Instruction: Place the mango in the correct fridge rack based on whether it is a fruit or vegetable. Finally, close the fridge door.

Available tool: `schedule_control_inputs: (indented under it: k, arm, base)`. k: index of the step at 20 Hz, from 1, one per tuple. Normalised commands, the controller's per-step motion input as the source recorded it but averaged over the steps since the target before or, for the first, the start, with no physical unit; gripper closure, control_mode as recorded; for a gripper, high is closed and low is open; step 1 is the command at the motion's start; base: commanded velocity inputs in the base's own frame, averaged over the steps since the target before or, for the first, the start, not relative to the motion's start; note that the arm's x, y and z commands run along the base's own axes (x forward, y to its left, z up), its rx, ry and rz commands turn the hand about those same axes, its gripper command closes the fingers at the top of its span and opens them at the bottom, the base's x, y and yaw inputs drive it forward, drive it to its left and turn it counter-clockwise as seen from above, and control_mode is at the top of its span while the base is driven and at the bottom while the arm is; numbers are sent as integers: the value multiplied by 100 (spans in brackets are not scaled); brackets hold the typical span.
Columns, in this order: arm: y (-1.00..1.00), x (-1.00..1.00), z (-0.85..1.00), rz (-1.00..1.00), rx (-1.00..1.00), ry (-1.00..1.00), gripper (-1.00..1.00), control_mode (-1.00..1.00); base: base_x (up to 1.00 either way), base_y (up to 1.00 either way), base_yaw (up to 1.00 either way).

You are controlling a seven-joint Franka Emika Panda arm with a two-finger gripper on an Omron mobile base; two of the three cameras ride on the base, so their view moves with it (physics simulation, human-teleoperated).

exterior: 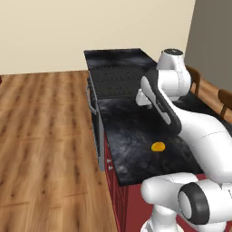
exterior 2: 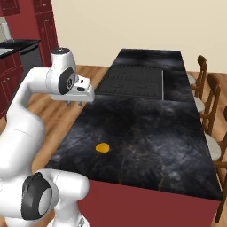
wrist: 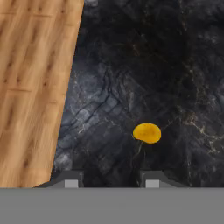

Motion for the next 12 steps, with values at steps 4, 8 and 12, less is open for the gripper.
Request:
schedule_control_inputs:
  k: [4, 8, 12]
  arm:
    - [0, -57, -4, -1, -1, -16, -100, -100]
    - [0, -34, -62, -63, 0, 3, -100, -100]
    - [-3, -2, -80, -95, 2, 17, -100, -100]
  base:
    - [0, 0, 0]
    - [0, 0, 0]
    - [0, 0, 0]
